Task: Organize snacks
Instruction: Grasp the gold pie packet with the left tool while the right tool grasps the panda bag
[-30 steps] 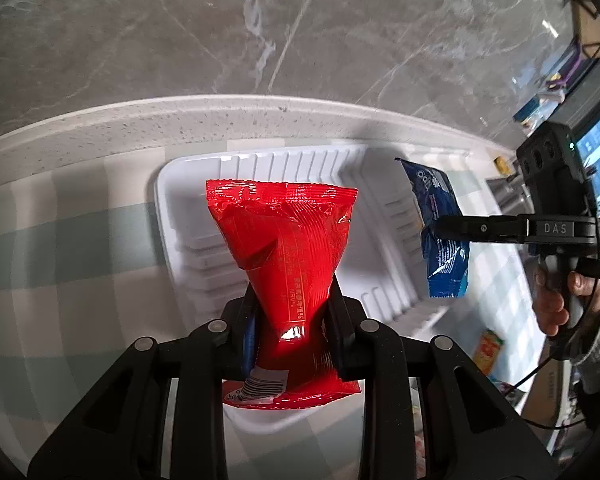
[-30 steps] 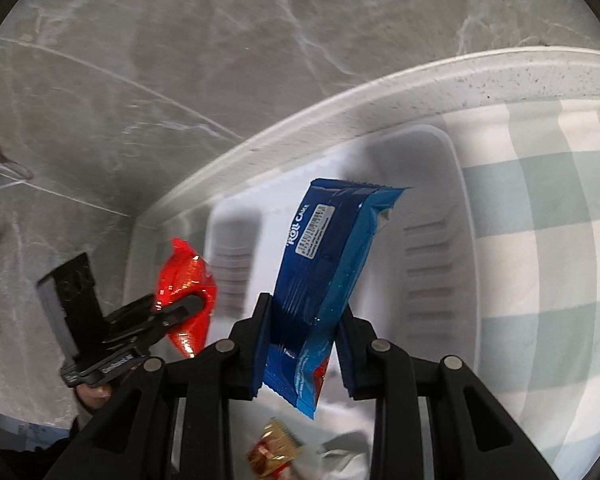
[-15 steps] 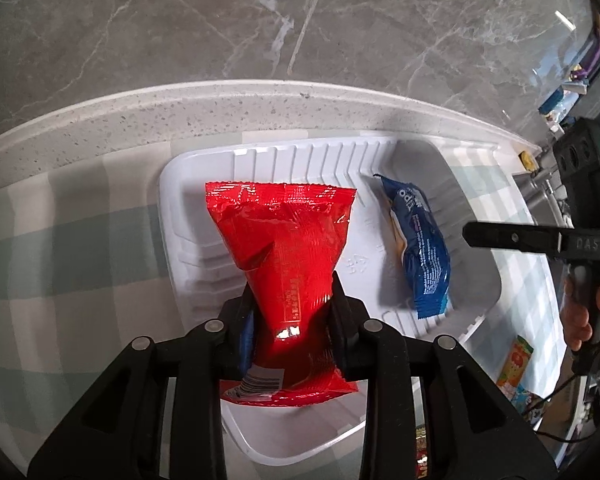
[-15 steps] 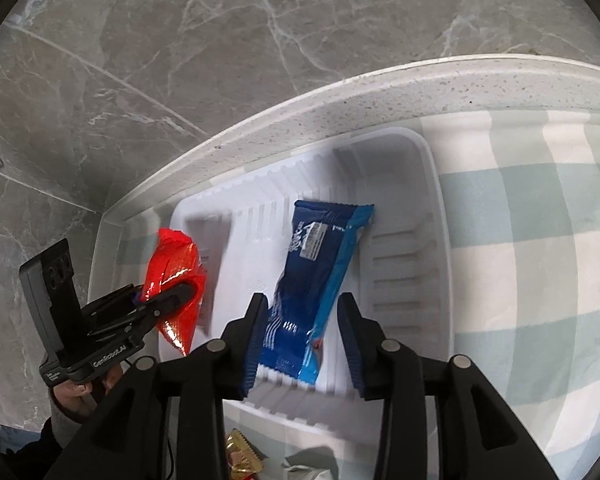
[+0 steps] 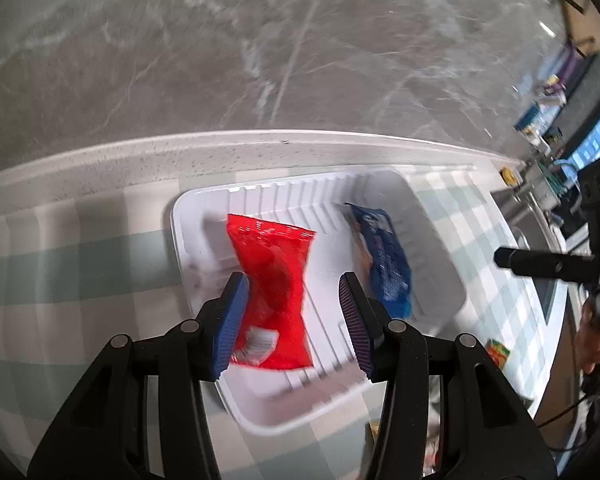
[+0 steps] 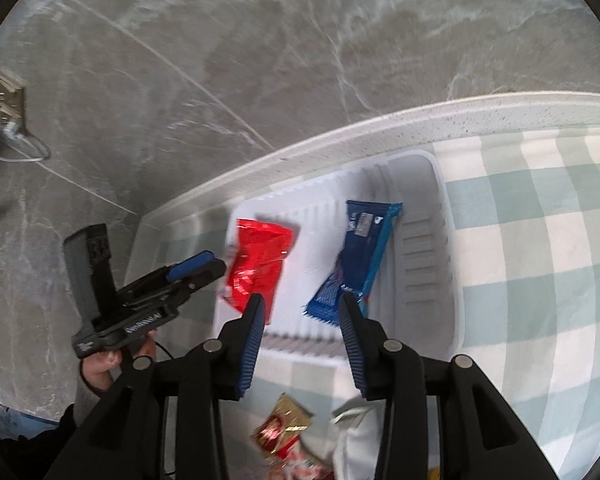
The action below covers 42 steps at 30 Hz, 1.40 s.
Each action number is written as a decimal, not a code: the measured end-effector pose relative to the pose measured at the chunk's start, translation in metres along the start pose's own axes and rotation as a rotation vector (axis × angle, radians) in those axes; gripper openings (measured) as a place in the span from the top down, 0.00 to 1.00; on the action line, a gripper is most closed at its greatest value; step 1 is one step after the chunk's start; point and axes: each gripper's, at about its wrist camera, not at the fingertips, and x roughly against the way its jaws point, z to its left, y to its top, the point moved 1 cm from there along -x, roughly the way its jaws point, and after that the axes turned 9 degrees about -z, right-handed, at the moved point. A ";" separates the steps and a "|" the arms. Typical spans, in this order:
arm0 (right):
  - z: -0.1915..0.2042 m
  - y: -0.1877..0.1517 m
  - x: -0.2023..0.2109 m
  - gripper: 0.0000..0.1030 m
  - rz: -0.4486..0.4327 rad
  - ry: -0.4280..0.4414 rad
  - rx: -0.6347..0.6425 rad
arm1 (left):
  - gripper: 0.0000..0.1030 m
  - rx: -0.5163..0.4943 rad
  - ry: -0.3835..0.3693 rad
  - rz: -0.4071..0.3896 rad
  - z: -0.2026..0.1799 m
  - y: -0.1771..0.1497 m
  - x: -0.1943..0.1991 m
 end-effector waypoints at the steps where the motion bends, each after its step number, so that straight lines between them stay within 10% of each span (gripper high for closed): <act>1: 0.004 -0.002 0.007 0.57 -0.012 0.005 0.000 | 0.56 -0.018 0.001 -0.007 -0.006 -0.002 0.009; 13: 0.005 -0.082 0.100 0.52 -0.115 -0.059 -0.021 | 0.56 -0.153 -0.061 0.052 -0.064 -0.077 0.073; 29: -0.065 -0.212 0.129 0.46 -0.101 -0.275 -0.292 | 0.56 -0.194 -0.143 0.201 -0.097 -0.155 0.043; 42: -0.078 -0.212 0.116 0.34 -0.077 -0.272 -0.328 | 0.56 -0.209 -0.118 0.266 -0.106 -0.163 0.013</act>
